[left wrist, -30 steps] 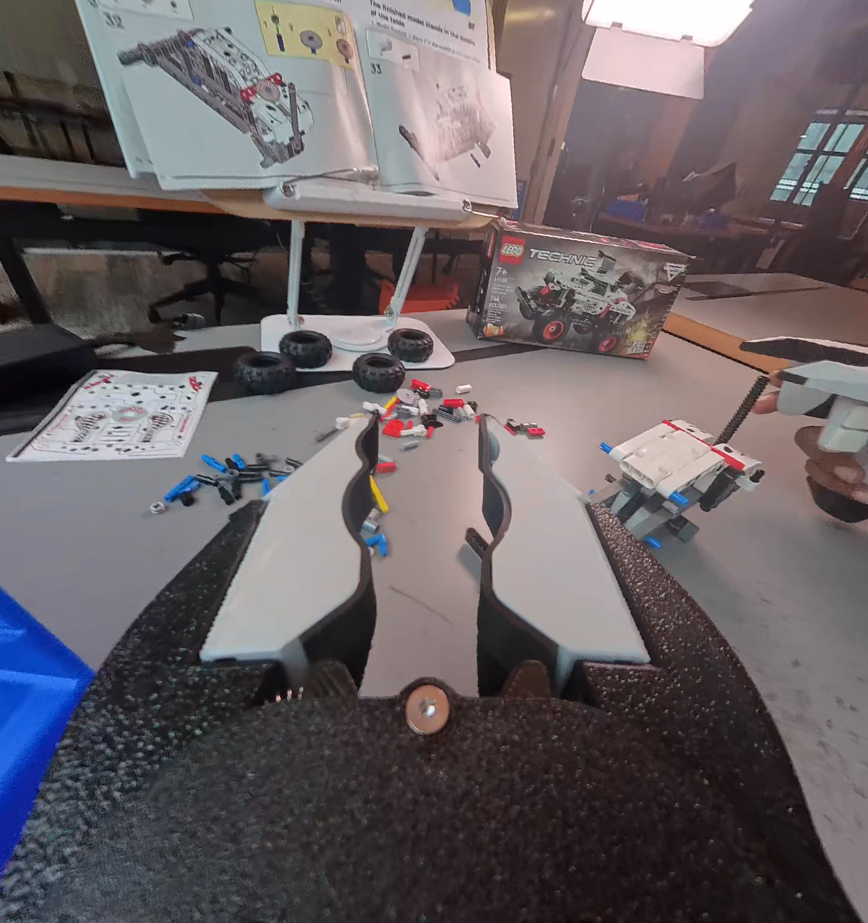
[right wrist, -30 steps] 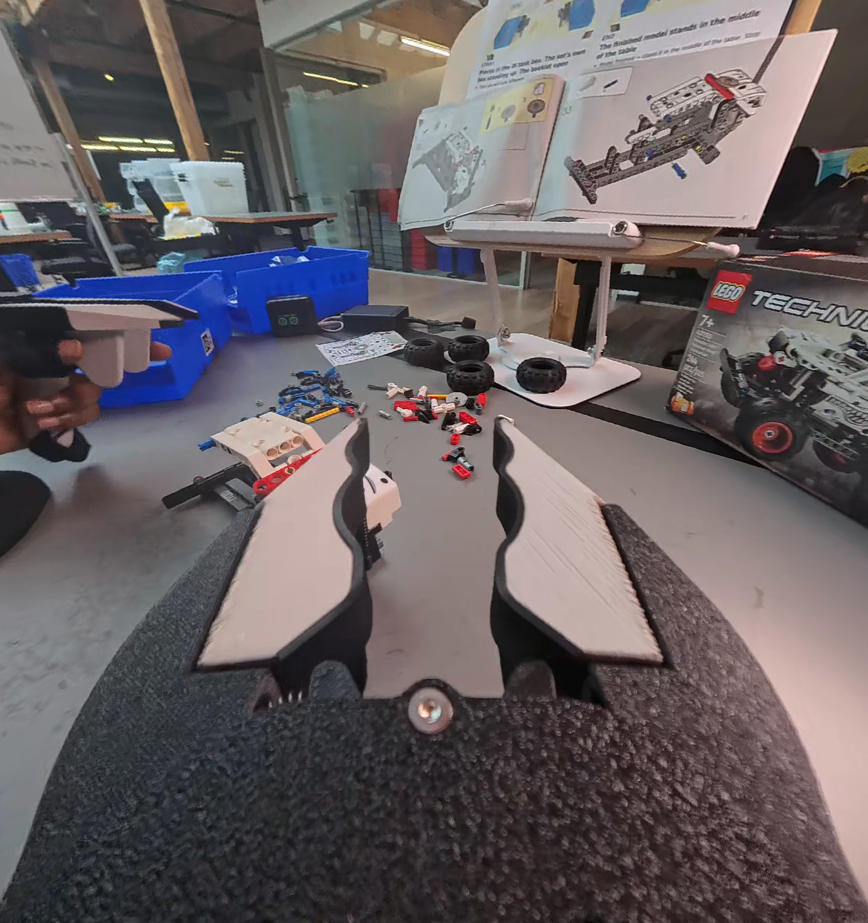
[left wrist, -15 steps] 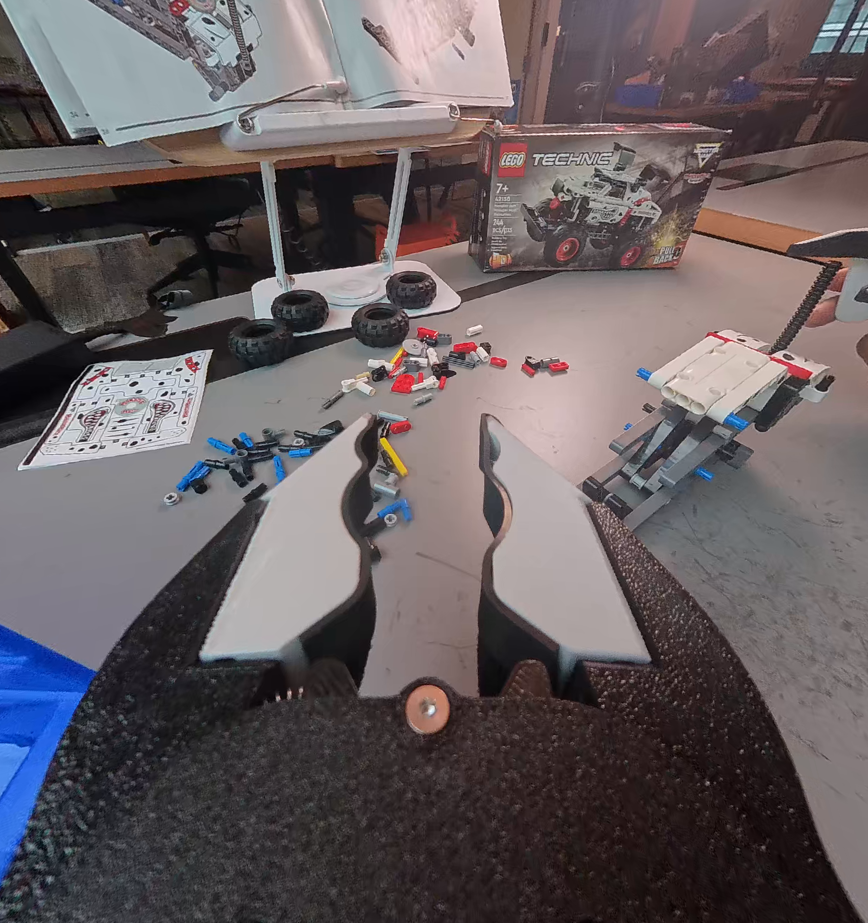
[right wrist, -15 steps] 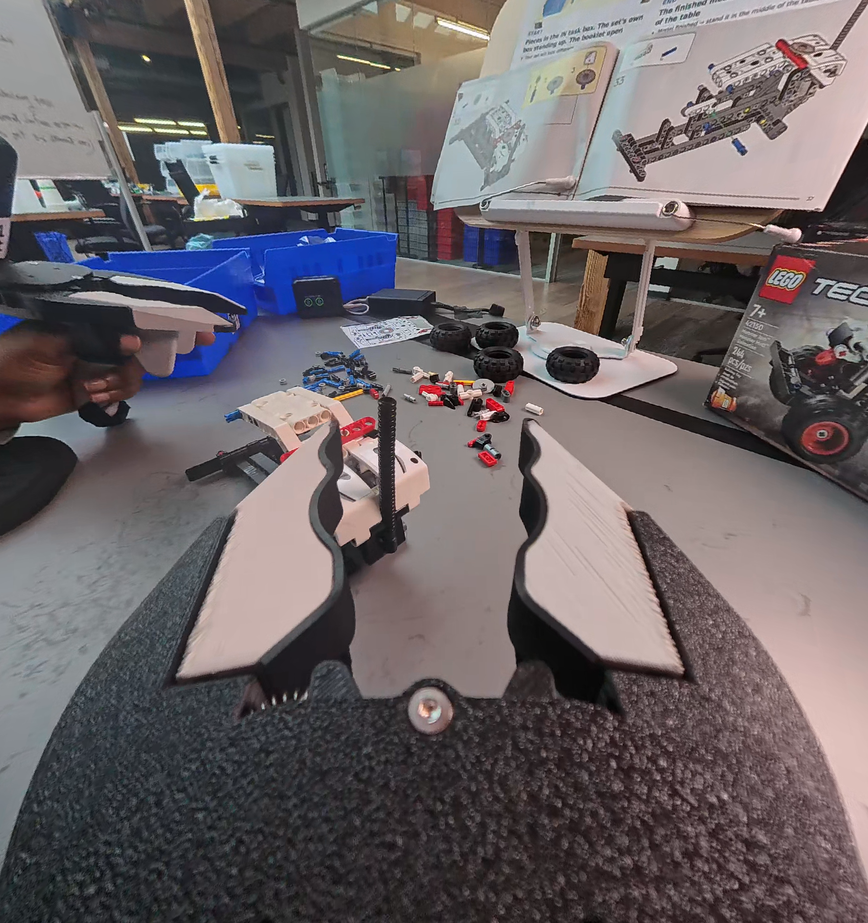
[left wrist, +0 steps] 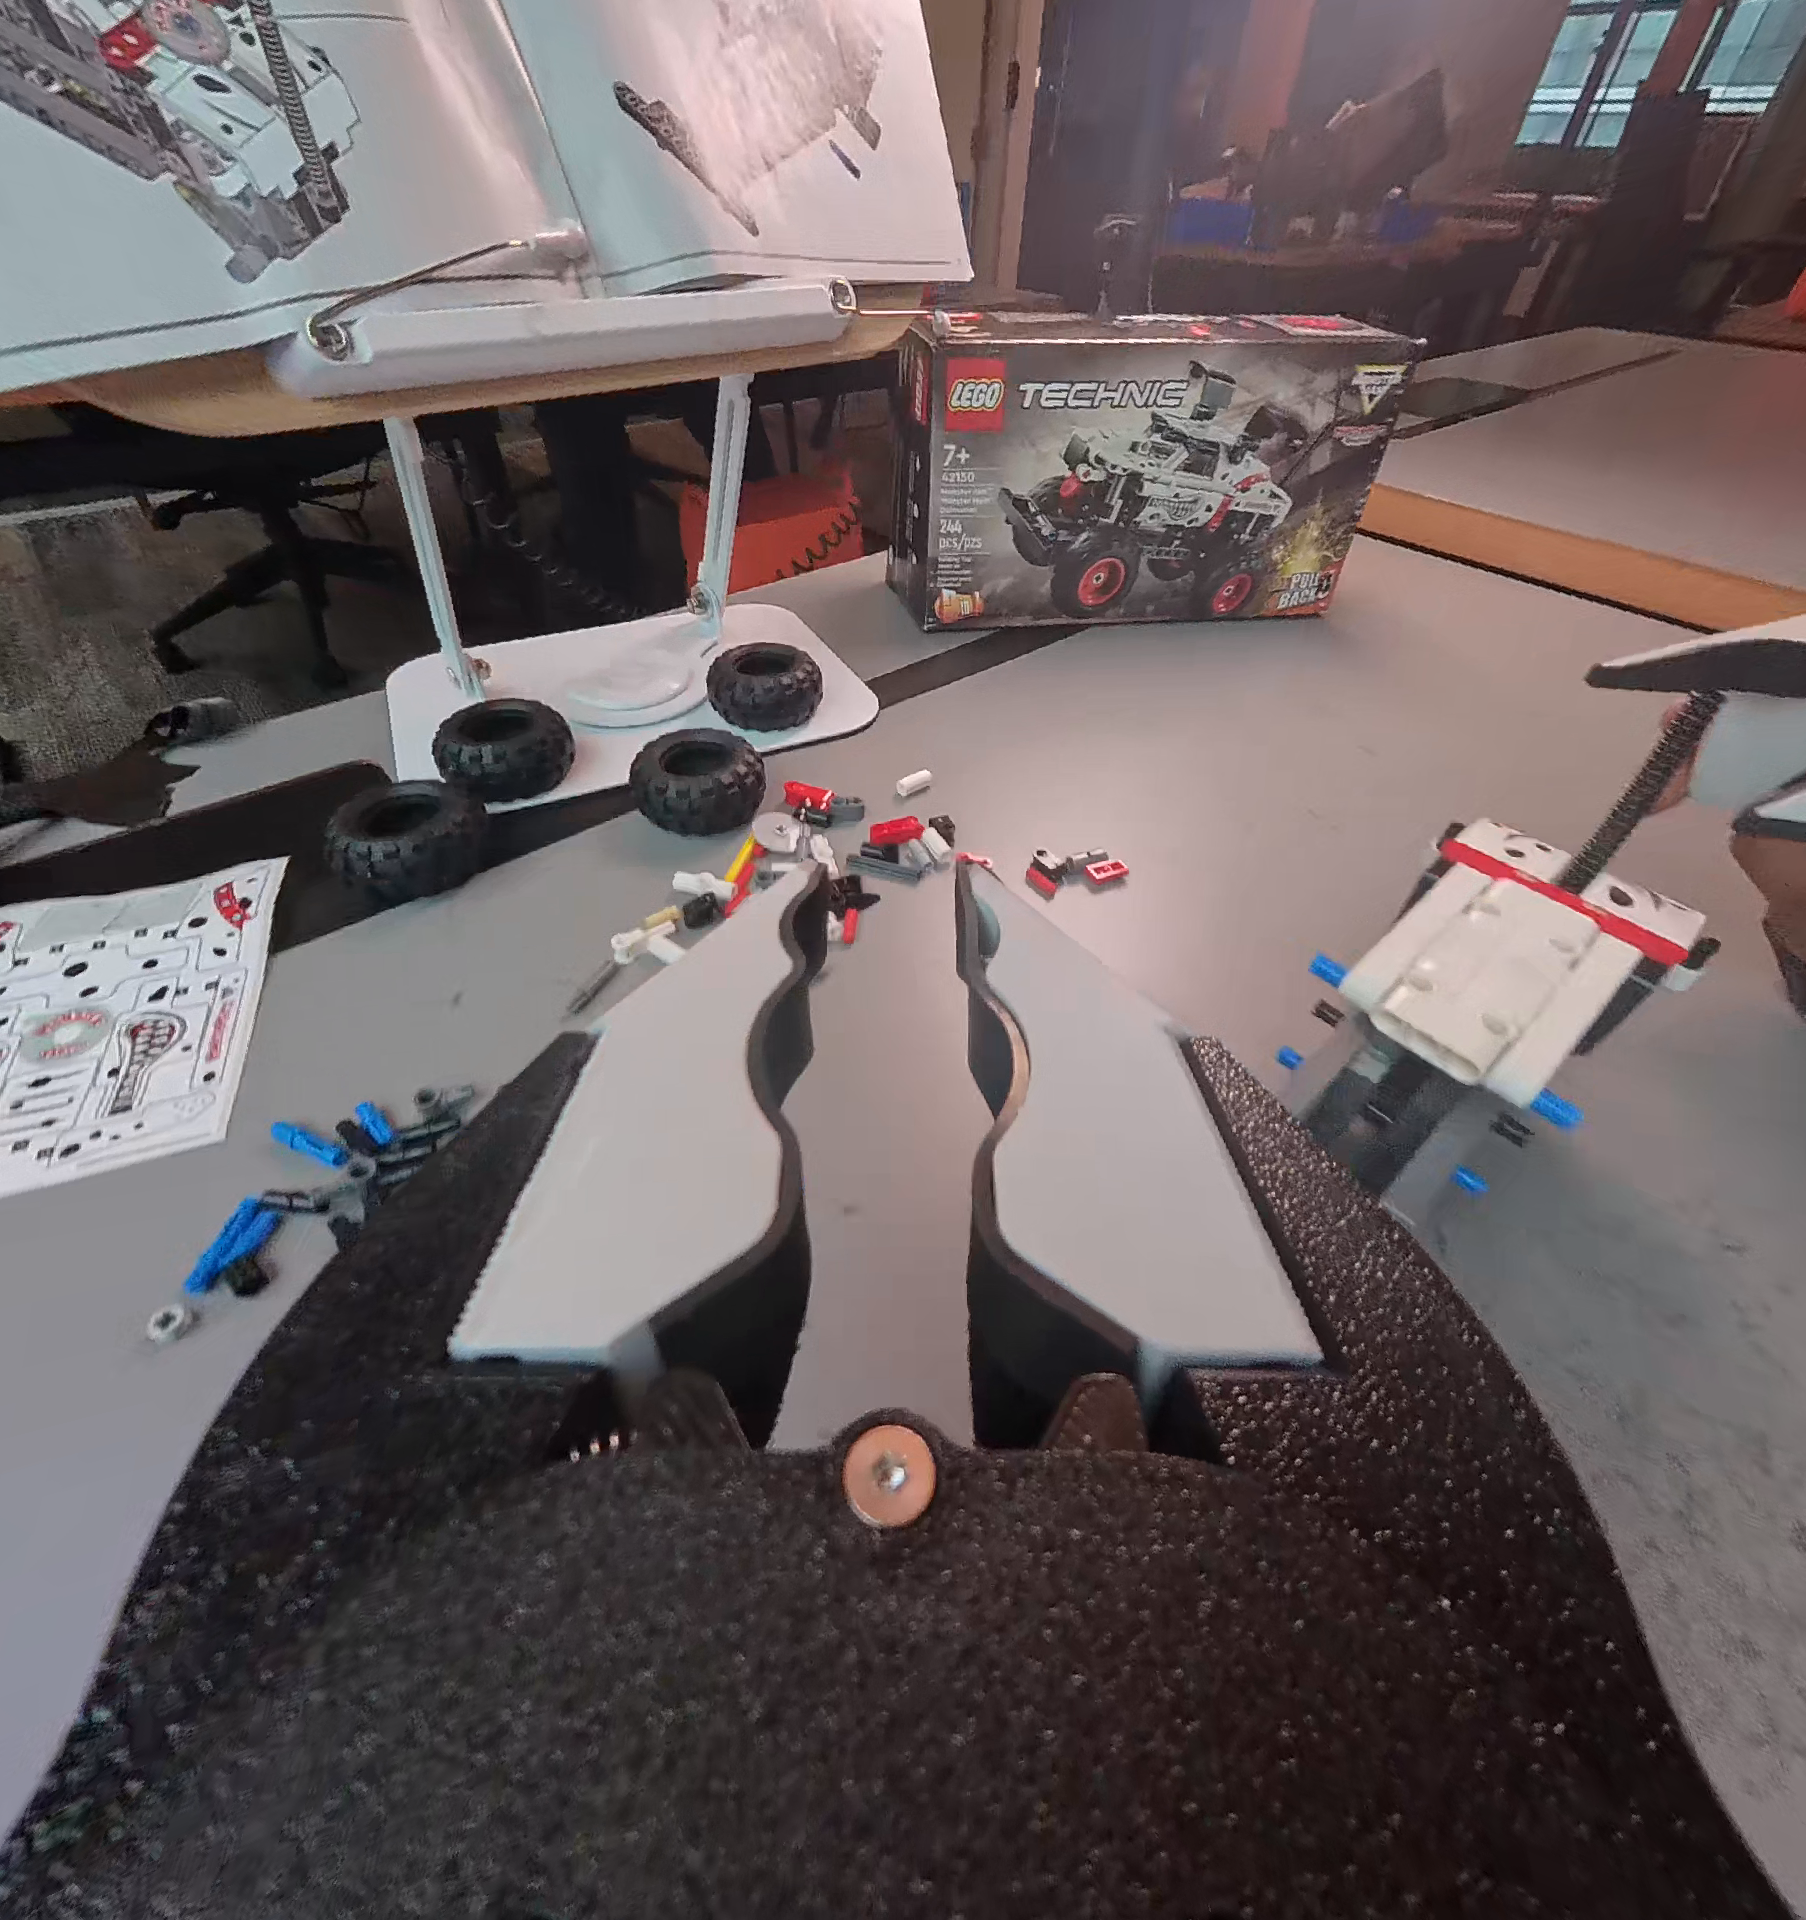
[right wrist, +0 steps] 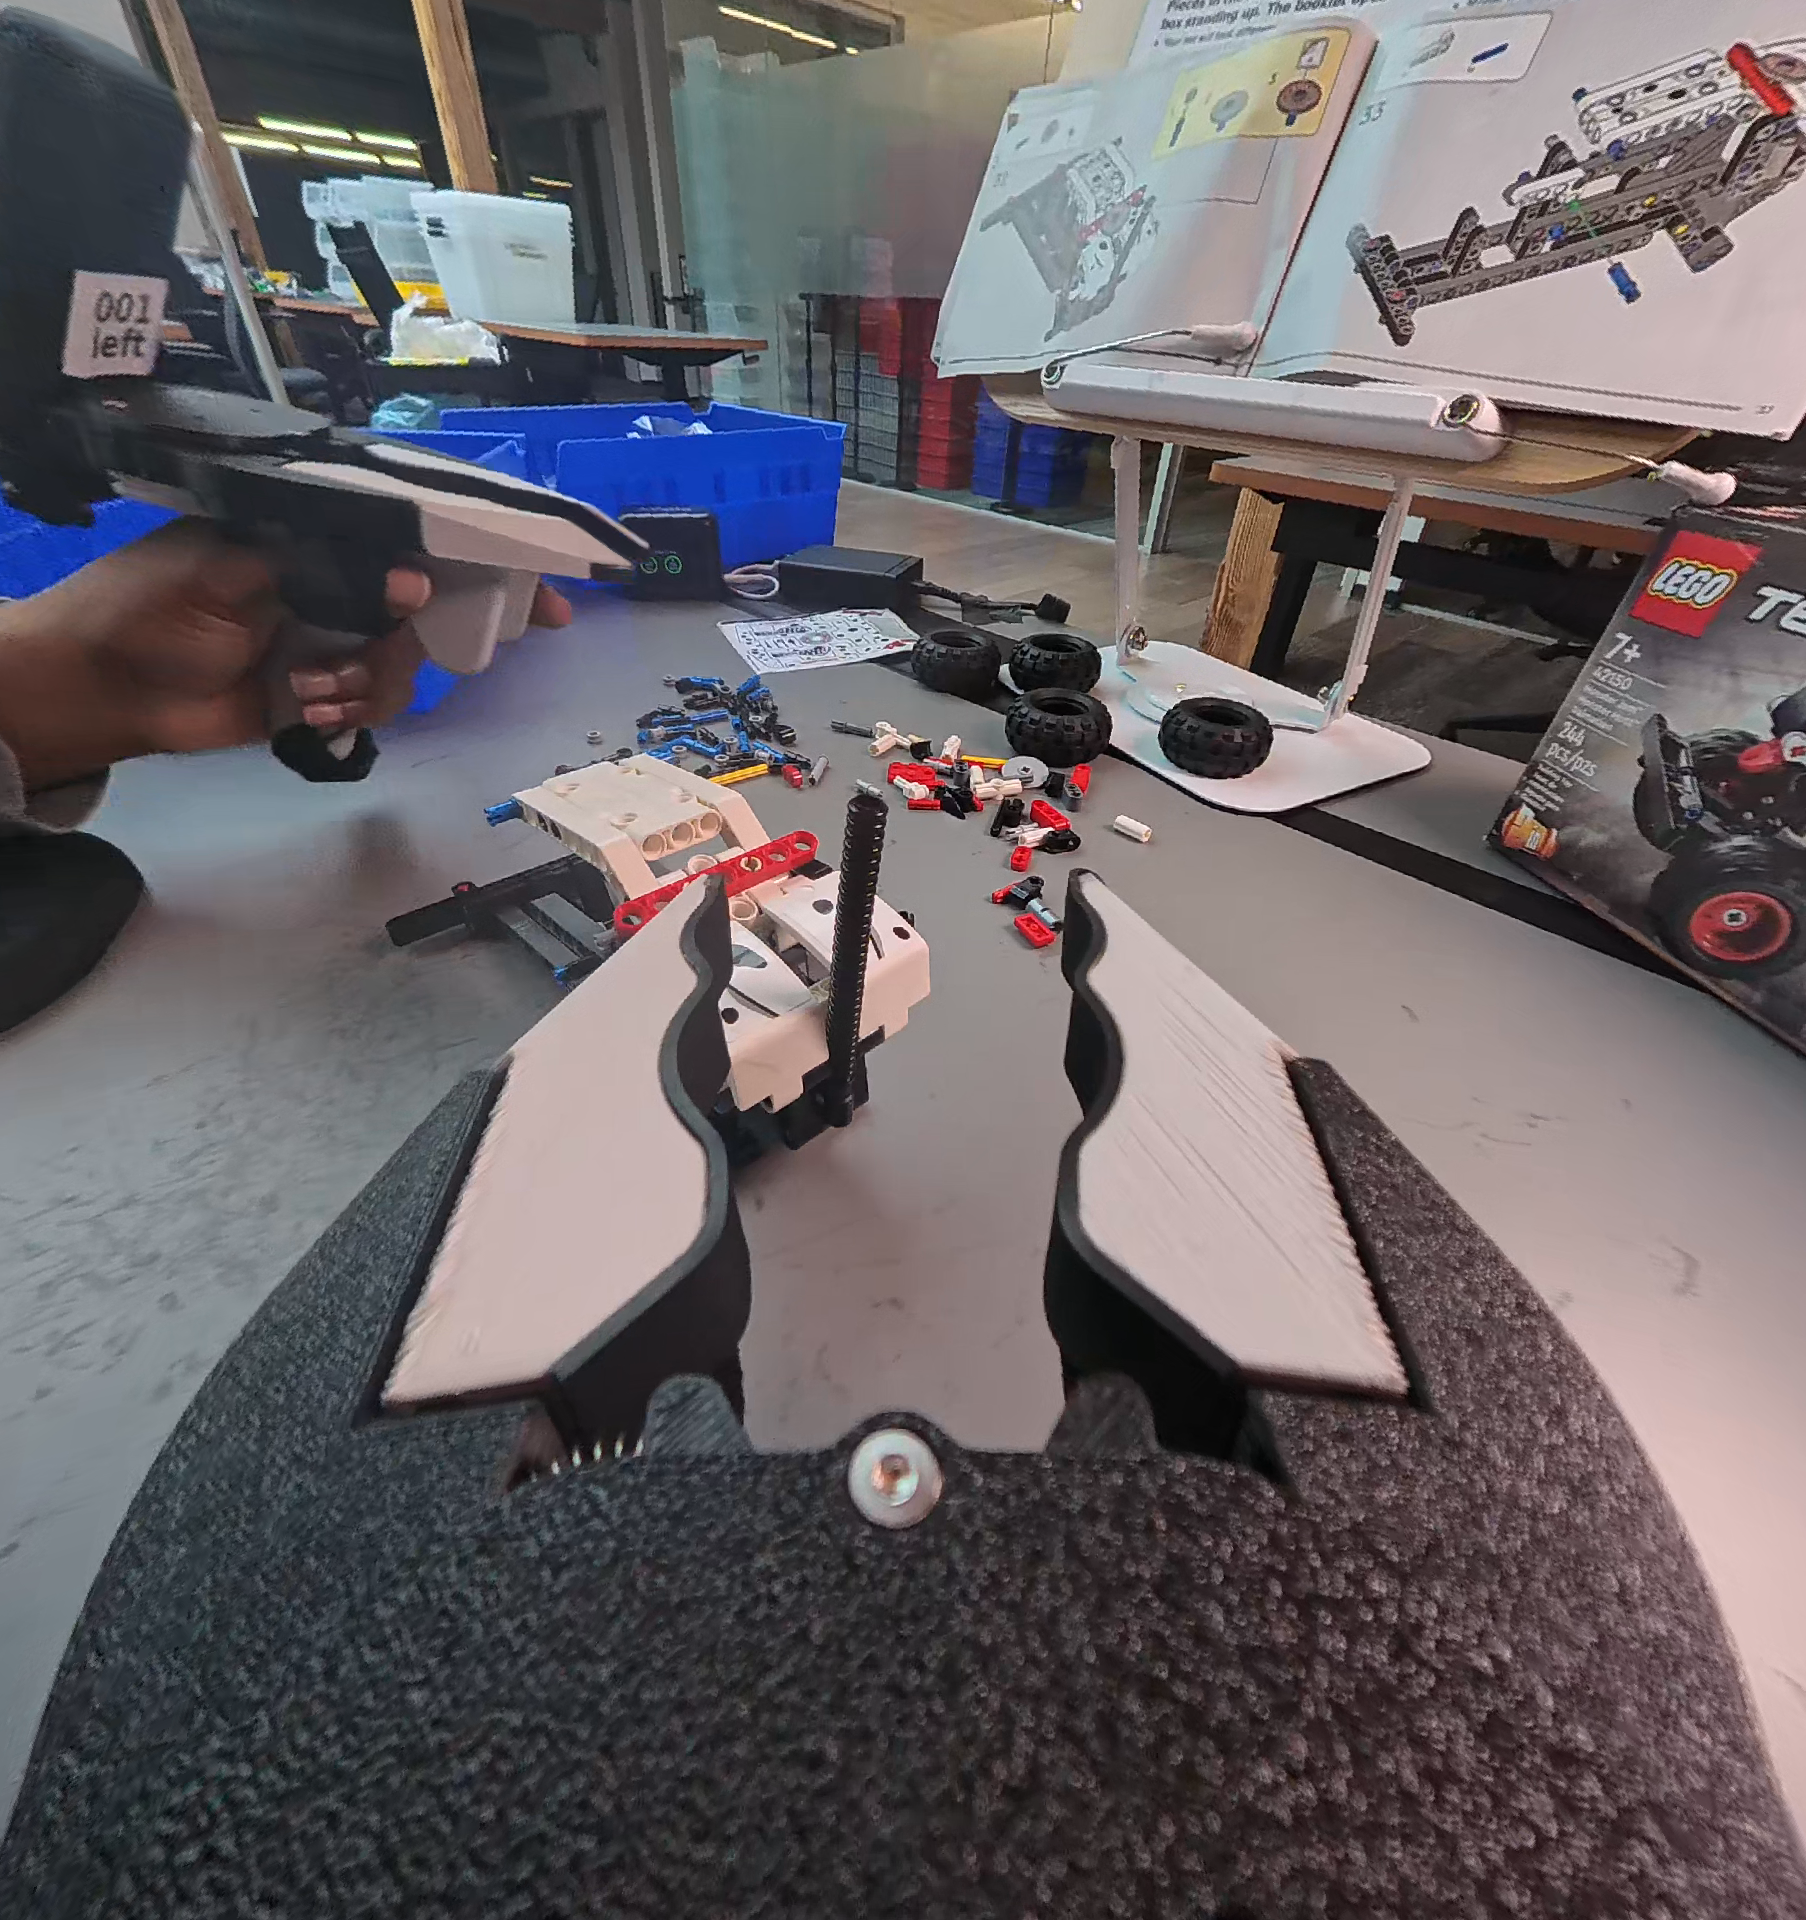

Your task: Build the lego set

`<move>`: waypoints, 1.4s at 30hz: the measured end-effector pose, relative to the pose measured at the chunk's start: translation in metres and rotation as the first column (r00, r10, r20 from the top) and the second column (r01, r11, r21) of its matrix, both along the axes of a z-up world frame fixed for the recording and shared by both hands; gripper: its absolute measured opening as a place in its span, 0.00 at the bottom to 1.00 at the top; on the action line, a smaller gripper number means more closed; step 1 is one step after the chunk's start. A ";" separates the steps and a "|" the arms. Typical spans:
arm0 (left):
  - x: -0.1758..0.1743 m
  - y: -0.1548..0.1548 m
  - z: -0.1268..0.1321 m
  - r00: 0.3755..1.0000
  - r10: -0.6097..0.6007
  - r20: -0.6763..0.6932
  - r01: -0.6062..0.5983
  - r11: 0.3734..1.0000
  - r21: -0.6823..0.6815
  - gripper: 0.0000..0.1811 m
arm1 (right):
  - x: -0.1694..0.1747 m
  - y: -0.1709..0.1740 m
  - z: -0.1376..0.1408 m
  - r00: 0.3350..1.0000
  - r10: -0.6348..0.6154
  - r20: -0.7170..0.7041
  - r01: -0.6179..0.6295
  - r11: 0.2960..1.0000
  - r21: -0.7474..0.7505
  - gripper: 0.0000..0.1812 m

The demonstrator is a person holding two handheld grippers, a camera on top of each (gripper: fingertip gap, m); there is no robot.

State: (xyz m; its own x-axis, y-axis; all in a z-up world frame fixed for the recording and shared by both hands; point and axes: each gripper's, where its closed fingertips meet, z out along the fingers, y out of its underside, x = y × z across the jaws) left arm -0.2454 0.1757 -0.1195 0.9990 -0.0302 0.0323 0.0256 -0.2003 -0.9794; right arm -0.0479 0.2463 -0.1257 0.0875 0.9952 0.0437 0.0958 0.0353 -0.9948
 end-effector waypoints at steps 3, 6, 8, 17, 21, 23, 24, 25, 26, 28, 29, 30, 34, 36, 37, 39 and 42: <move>-0.011 0.033 0.005 1.000 0.018 -0.018 -0.018 1.000 0.013 0.13 | 0.002 0.001 0.001 1.000 -0.012 -0.003 0.012 1.000 -0.002 0.34; -0.027 0.060 -0.003 0.999 0.053 -0.010 -0.053 0.999 -0.003 0.13 | 0.005 0.004 0.001 1.000 -0.029 -0.004 0.029 1.000 -0.001 0.32; -0.037 0.068 -0.013 0.997 0.078 -0.021 -0.079 0.996 -0.029 0.13 | 0.007 0.008 0.003 0.999 -0.048 -0.011 0.048 0.999 0.001 0.29; -0.015 0.035 -0.008 0.996 0.088 -0.003 -0.088 0.996 0.011 0.13 | -0.015 0.079 -0.008 0.972 -0.187 0.141 0.188 0.982 0.006 0.00; -0.005 0.016 0.010 0.993 0.114 0.036 -0.116 0.992 0.057 0.13 | -0.075 0.088 0.006 0.983 -0.058 0.177 0.048 0.997 0.058 0.00; -0.003 0.005 0.015 0.989 0.134 0.058 -0.138 0.987 0.077 0.13 | -0.113 0.087 0.007 0.971 0.016 0.238 -0.043 0.993 0.109 0.02; -0.002 0.000 0.015 0.988 0.142 0.063 -0.147 0.986 0.082 0.13 | -0.133 0.088 0.005 0.964 0.038 0.261 -0.075 0.989 0.130 0.05; -0.003 -0.004 0.014 0.987 0.148 0.062 -0.153 0.985 0.083 0.13 | -0.152 0.089 0.000 0.951 0.069 0.301 -0.114 0.985 0.132 0.08; -0.004 -0.008 0.011 0.987 0.152 0.059 -0.156 0.985 0.080 0.13 | -0.172 0.091 -0.008 0.934 0.087 0.347 -0.137 0.983 0.123 0.12; -0.007 -0.011 0.005 0.987 0.155 0.046 -0.158 0.985 0.068 0.13 | -0.206 0.091 -0.025 0.893 0.142 0.427 -0.194 0.978 0.079 0.13; -0.009 -0.011 0.001 0.987 0.156 0.032 -0.157 0.986 0.056 0.13 | -0.219 0.089 -0.036 0.862 0.181 0.473 -0.223 0.974 0.034 0.13; -0.011 -0.010 -0.003 0.988 0.156 0.012 -0.156 0.987 0.043 0.13 | -0.228 0.085 -0.049 0.820 0.220 0.529 -0.247 0.969 -0.019 0.13; -0.007 -0.006 -0.015 0.992 0.121 -0.043 -0.120 0.993 0.010 0.13 | -0.245 0.089 -0.084 0.696 0.229 0.680 -0.224 0.970 -0.097 0.15; -0.003 -0.005 -0.016 0.991 0.103 -0.084 -0.102 0.995 0.009 0.13 | -0.247 0.092 -0.092 0.665 0.216 0.715 -0.212 0.972 -0.096 0.15; -0.003 -0.004 -0.016 0.989 0.096 -0.111 -0.096 0.995 0.010 0.12 | -0.247 0.094 -0.096 0.652 0.206 0.730 -0.205 0.974 -0.092 0.16; -0.002 -0.003 -0.017 0.987 0.083 -0.138 -0.082 0.997 0.009 0.12 | -0.249 0.099 -0.098 0.650 0.178 0.738 -0.193 0.979 -0.066 0.16; 0.001 -0.002 -0.018 0.991 0.063 -0.117 -0.062 0.998 0.007 0.12 | -0.248 0.095 -0.100 0.627 0.186 0.757 -0.219 0.974 -0.058 0.12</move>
